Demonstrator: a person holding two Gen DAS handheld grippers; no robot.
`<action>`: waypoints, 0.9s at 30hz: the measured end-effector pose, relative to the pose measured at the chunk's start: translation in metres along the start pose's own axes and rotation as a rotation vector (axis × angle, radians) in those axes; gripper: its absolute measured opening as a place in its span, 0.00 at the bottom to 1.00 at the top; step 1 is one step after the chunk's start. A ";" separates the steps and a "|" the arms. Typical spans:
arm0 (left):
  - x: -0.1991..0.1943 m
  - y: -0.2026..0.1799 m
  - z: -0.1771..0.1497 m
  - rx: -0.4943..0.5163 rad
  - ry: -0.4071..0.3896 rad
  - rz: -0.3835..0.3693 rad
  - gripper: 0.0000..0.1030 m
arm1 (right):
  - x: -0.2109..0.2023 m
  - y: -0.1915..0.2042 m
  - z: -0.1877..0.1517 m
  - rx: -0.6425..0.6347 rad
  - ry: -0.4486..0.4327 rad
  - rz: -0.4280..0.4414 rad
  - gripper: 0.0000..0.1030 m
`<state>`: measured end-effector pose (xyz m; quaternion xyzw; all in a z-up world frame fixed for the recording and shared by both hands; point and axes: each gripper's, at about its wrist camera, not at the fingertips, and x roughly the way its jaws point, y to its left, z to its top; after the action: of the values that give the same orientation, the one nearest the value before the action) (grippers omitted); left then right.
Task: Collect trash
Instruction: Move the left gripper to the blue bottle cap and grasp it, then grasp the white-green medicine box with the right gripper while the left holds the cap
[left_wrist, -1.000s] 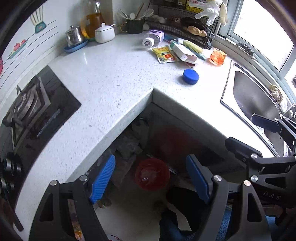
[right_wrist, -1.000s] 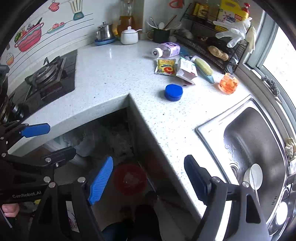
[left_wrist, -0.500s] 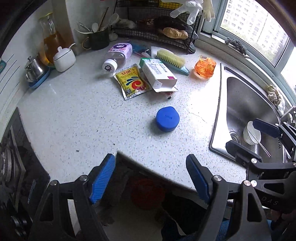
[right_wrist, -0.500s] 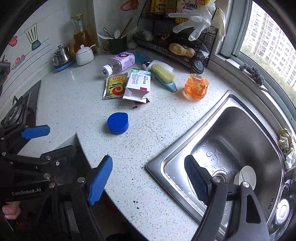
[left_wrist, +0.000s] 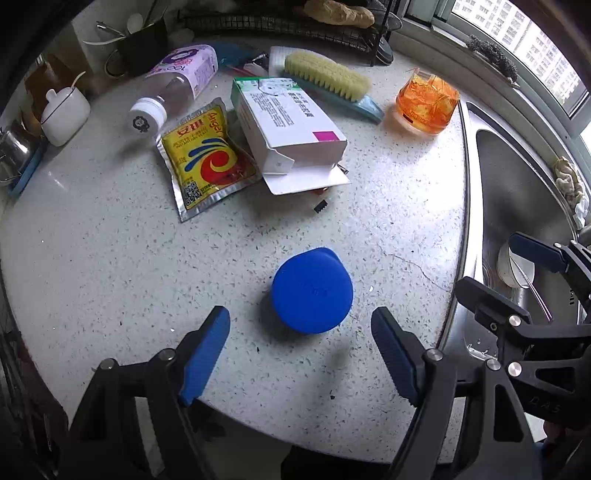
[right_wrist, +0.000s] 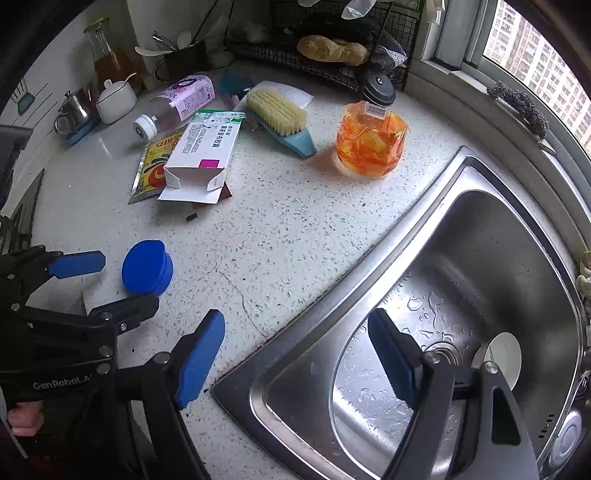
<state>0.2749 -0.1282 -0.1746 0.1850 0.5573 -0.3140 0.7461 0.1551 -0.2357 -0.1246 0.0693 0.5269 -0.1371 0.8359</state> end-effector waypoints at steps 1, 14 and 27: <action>0.003 -0.001 0.001 0.005 0.009 0.001 0.75 | 0.002 -0.001 0.001 0.003 0.004 0.005 0.76; 0.012 -0.002 0.012 0.078 -0.019 0.038 0.45 | 0.014 -0.004 0.007 0.050 0.024 0.012 0.76; -0.022 0.014 0.001 0.087 -0.092 -0.010 0.42 | -0.011 0.020 0.009 0.076 -0.022 -0.037 0.76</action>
<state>0.2814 -0.1131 -0.1545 0.1999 0.5089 -0.3497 0.7608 0.1642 -0.2170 -0.1116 0.0897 0.5131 -0.1733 0.8358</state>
